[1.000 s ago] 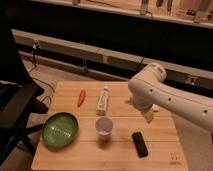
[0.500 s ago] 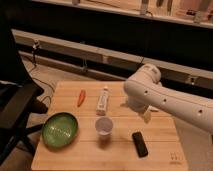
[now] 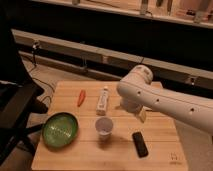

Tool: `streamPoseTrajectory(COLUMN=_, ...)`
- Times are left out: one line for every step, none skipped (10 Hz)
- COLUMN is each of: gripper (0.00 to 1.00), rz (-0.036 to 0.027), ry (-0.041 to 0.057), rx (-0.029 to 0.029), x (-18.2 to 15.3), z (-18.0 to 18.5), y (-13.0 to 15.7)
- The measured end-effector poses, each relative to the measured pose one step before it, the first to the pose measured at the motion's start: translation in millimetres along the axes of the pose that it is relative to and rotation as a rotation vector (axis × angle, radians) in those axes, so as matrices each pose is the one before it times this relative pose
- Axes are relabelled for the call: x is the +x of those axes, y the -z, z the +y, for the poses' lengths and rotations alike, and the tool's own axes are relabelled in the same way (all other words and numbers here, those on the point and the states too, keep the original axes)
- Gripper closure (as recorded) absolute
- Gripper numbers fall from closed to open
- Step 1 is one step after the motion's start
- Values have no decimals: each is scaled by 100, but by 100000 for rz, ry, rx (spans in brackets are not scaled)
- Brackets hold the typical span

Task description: Pick up the ceramic cup

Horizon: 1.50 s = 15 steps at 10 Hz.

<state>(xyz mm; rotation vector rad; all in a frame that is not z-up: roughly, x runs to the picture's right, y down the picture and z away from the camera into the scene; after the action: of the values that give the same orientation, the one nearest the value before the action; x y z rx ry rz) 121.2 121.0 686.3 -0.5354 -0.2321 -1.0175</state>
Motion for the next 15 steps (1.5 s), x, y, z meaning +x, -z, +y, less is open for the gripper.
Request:
streamPoseTrajectory(gripper=20, rz=-333, ry=2149, rx=77, x=-298, z=-451, y=-172)
streamPoseTrajectory(gripper=20, rz=-119, ry=1154, rx=29, x=-145, z=-213, y=-100)
streamPoseTrajectory(gripper=20, rz=-93, ry=1563, rx=-131, x=-180, z=-175, y=-162)
streamPoseTrajectory(gripper=20, rz=-118, ry=1727, rx=-98, x=-199, z=-258, y=-178)
streamPoseTrajectory(gripper=20, rz=-12, ry=1028, rx=-7, x=-82, z=-146, y=-65)
streamPoseTrajectory(gripper=20, rz=-233, ry=1009, rx=-99, x=-112, z=-37, y=-194)
streamPoseTrajectory(gripper=20, rz=-122, ry=1162, rx=30, x=-131, z=-197, y=-164)
streamPoseTrajectory(gripper=20, rz=-140, ry=1090, rx=246, x=-149, z=-379, y=-109)
streamPoseTrajectory(gripper=20, rz=-116, ry=1103, rx=-165, x=-119, z=-107, y=-237)
streamPoseTrajectory(gripper=20, rz=73, ry=671, rx=69, x=-9, z=-91, y=-134)
streamPoseTrajectory(gripper=20, rz=-71, ry=924, rx=-57, x=-73, z=-131, y=-147)
streamPoseTrajectory(gripper=20, rz=-197, ry=689, rx=-3, x=-108, z=-48, y=-140)
streamPoseTrajectory(gripper=20, rz=-24, ry=962, rx=-52, x=-87, z=-59, y=-163)
streamPoseTrajectory(gripper=20, rz=-50, ry=695, rx=143, x=-72, z=-83, y=-229)
streamPoseTrajectory(gripper=20, rz=-48, ry=472, rx=11, x=-62, z=-62, y=-176)
